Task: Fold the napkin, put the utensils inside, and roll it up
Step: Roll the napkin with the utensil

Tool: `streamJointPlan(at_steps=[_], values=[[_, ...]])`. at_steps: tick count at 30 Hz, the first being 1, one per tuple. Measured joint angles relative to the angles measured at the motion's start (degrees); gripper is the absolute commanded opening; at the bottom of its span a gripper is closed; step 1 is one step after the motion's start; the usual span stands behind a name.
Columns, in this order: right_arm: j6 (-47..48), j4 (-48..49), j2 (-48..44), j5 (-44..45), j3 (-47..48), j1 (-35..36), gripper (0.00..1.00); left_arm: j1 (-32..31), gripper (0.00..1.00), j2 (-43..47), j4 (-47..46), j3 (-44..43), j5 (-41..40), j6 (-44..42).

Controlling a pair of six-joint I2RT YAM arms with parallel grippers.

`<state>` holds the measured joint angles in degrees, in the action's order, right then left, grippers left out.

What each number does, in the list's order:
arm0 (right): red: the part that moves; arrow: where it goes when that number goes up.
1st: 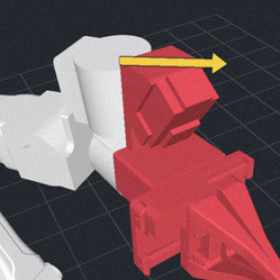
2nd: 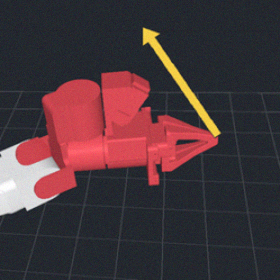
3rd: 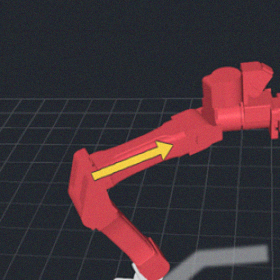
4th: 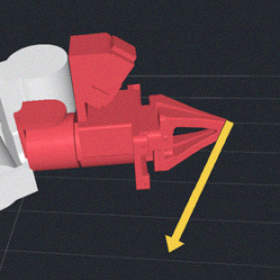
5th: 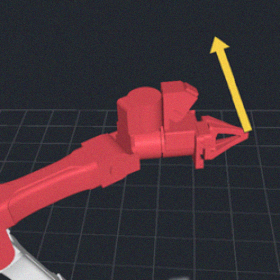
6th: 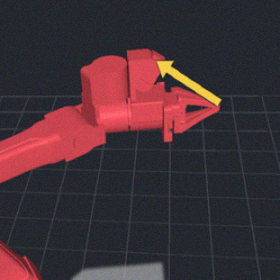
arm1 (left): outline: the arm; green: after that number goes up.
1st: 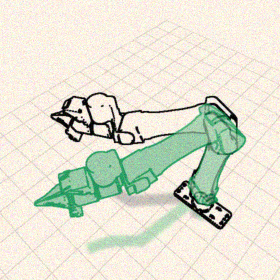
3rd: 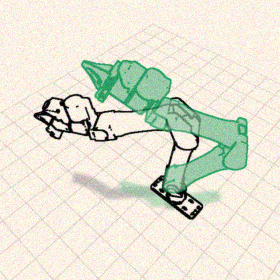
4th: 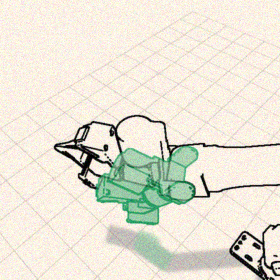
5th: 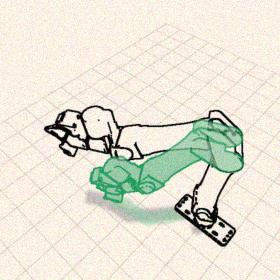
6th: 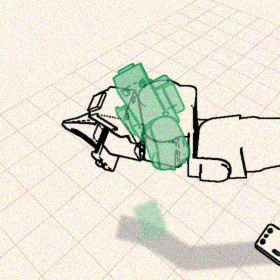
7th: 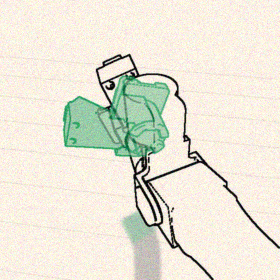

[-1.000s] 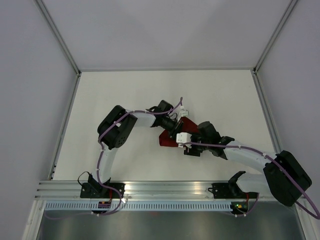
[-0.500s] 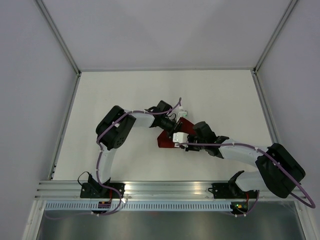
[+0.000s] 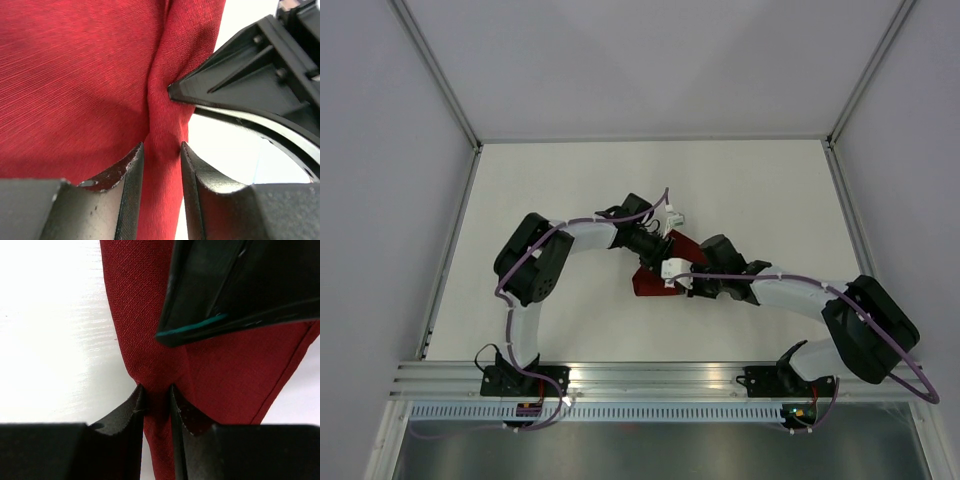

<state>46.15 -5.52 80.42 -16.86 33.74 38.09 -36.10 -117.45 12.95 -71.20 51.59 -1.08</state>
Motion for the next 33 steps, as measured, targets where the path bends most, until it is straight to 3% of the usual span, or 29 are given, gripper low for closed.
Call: streamJointPlan(at_steps=[11, 23, 26, 30, 33], values=[[1.73, -15.63, 10.25, -10.03, 13.62, -6.23, 0.14, 2.93, 0.41, 13.53, -4.07, 6.27, -11.82, 1.57], [7.13, -41.59, 29.83, -26.27, 35.74, -14.56, 0.14, 1.92, 0.44, 37.51, -27.19, 29.44, -30.36, 9.33], [7.82, -45.64, 33.00, -28.59, 38.99, -15.74, 0.14, -1.81, 0.45, 40.02, -29.70, 32.52, -34.56, 8.39], [8.35, -48.87, 35.69, -30.60, 41.53, -16.70, 0.15, -12.61, 0.48, 41.46, -33.16, 35.36, -43.04, 2.12], [8.61, -50.56, 37.00, -31.56, 42.82, -17.14, 0.15, -19.82, 0.56, 40.72, -34.62, 36.46, -49.00, -3.91]])
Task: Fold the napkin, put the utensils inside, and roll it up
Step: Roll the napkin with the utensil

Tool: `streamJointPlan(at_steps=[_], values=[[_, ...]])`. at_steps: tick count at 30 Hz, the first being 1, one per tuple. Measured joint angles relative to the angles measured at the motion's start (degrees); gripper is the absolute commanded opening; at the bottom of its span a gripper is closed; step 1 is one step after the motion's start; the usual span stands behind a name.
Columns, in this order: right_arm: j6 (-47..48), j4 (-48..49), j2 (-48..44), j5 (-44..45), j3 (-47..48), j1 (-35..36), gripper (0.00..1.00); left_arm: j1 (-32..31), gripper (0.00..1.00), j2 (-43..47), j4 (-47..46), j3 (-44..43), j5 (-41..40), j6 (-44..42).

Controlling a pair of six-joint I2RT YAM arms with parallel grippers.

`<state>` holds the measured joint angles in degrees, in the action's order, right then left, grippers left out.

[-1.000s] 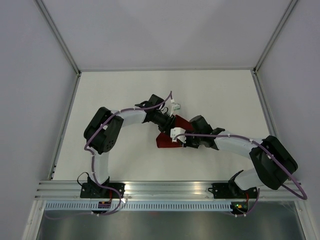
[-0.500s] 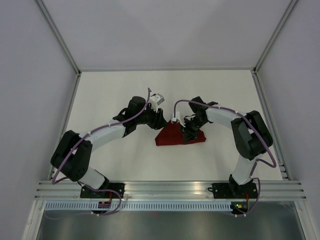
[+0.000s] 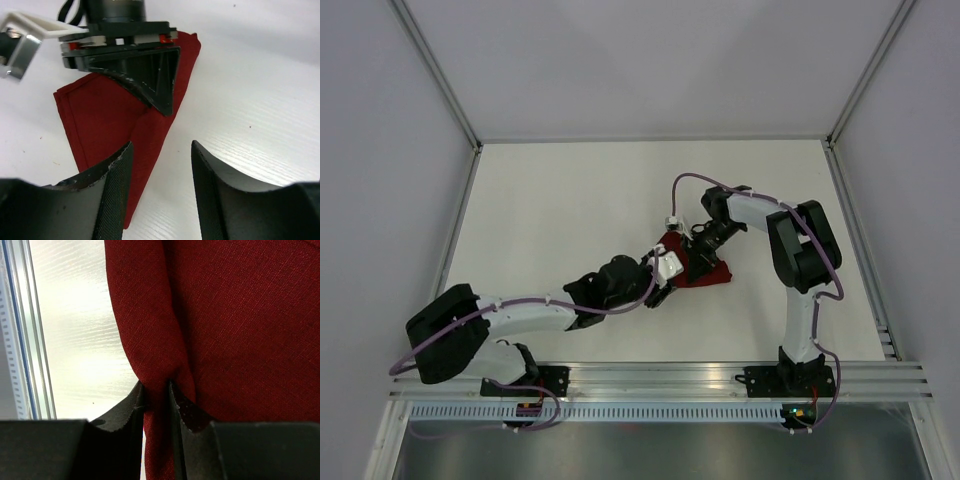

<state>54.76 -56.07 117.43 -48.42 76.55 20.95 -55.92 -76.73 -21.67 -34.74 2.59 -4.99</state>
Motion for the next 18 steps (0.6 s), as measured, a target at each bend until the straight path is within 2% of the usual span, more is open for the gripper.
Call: streamJointPlan(at_steps=[6, 11, 18], values=[[0.11, -2.64, 2.03, -1.11, 1.90, -0.33, 0.15, -6.27, 0.55, -9.14, -1.38, -2.27, -7.78, -10.40], [0.09, -4.59, 3.08, -2.34, 2.14, -0.39, 0.15, -7.21, 0.55, -17.35, -2.21, -5.01, -10.84, -17.27], [0.07, -6.10, 4.04, -3.74, 2.14, -0.79, 0.15, -7.21, 0.56, -22.73, -2.78, -7.98, -12.09, -21.86]])
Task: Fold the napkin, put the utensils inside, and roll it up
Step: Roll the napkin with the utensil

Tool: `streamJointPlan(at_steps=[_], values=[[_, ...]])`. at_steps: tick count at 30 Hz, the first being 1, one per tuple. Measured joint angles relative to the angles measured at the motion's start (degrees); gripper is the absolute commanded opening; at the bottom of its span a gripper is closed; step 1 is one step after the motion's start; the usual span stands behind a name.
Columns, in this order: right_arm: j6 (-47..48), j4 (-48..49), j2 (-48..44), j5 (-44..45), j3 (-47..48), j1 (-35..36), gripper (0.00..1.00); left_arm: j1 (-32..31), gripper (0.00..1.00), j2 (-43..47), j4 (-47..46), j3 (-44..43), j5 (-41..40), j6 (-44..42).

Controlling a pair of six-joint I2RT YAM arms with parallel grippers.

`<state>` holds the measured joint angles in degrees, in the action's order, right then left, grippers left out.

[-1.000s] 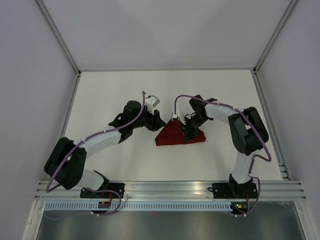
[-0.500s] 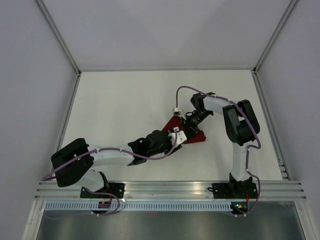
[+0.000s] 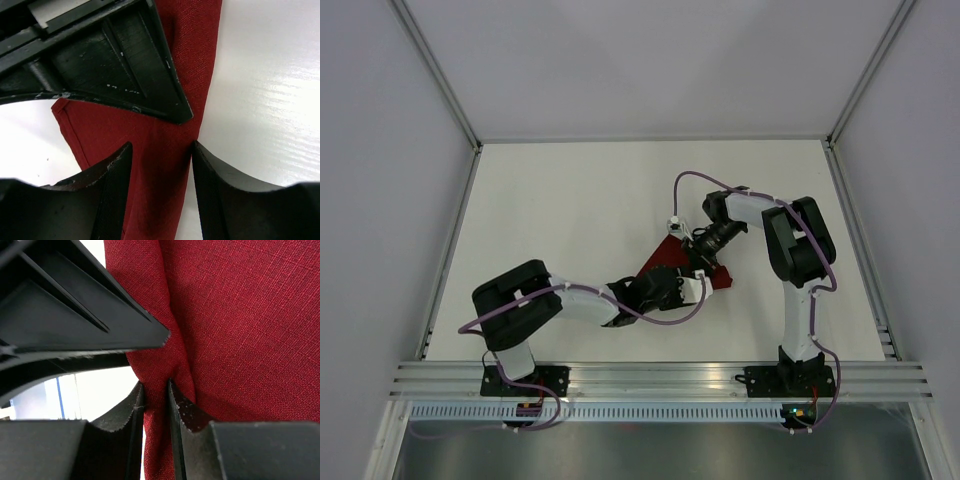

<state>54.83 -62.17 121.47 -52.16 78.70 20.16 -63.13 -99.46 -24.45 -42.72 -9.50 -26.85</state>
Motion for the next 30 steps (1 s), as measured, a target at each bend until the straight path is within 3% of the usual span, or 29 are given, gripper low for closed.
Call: streamJointPlan(at_steps=[8, 11, 12, 14, 17, 23, 30], values=[[-0.02, -0.35, 0.46, -0.68, 0.15, -0.42, 0.15, 0.00, 0.44, -3.15, 0.20, -1.64, 1.27, -0.04], [-0.02, -0.44, 0.52, -0.74, 0.20, -0.44, 0.15, 0.07, 0.34, -3.34, 0.48, -1.81, 1.75, 0.48], [-0.02, -0.44, 0.52, -0.74, 0.20, -0.44, 0.15, 0.09, 0.25, -3.39, 0.55, -1.84, 2.01, 0.68], [0.00, -0.44, 0.52, -0.74, 0.20, -0.46, 0.16, 0.17, 0.17, -3.43, 0.83, -1.90, 2.75, 1.01], [0.02, -0.46, 0.52, -0.74, 0.15, -0.57, 0.22, 0.28, 0.03, -3.45, 2.05, -2.49, 3.82, 1.25], [-0.04, -0.35, 0.28, -0.98, -0.35, -0.76, 0.37, 1.95, 0.02, -3.45, 2.82, -2.91, 7.85, 2.36], [-0.48, 2.32, -3.80, -0.46, -3.41, -1.03, 0.53, 8.28, 0.02, -3.96, 5.90, -5.53, 22.27, 6.62]])
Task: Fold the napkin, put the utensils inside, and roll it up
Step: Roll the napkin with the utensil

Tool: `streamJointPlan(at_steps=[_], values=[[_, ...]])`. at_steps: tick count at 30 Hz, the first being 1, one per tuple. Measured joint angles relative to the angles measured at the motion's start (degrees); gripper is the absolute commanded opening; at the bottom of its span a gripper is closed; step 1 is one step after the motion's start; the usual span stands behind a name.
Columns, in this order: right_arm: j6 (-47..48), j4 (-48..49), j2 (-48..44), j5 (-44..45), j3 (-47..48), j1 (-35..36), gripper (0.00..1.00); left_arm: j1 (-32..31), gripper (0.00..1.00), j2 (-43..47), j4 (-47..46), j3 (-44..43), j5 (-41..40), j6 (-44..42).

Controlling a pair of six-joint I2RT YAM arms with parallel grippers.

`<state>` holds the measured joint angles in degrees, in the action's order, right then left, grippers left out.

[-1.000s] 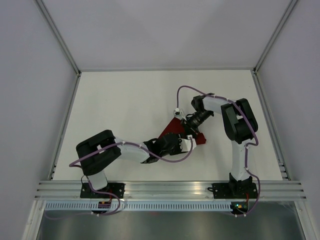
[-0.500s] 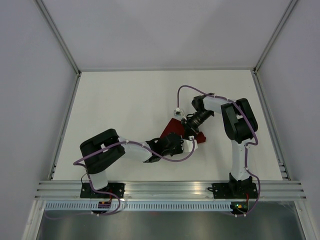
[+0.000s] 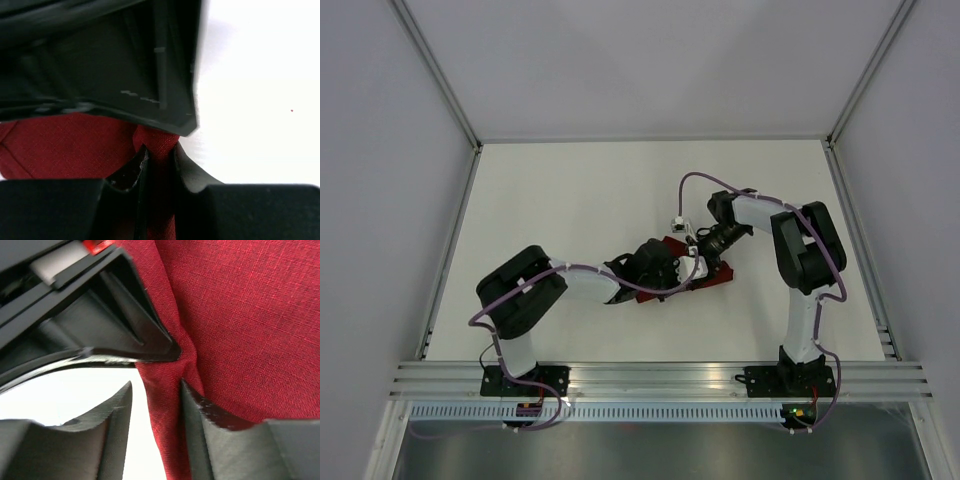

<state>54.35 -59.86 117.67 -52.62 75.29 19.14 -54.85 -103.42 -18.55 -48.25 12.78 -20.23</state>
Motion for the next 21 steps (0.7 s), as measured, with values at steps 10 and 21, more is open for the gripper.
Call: streamJointPlan(at_steps=[10, 21], values=[[-4.66, 13.09, -16.57, 6.86, -10.71, -5.22, 0.57, 6.99, 0.02, -4.79, 5.31, -6.91, 15.93, 4.26], [-5.90, 33.16, -46.42, 13.55, -34.69, -5.22, 0.64, 14.62, 0.02, -14.97, 18.36, -20.17, 35.47, 10.01]])
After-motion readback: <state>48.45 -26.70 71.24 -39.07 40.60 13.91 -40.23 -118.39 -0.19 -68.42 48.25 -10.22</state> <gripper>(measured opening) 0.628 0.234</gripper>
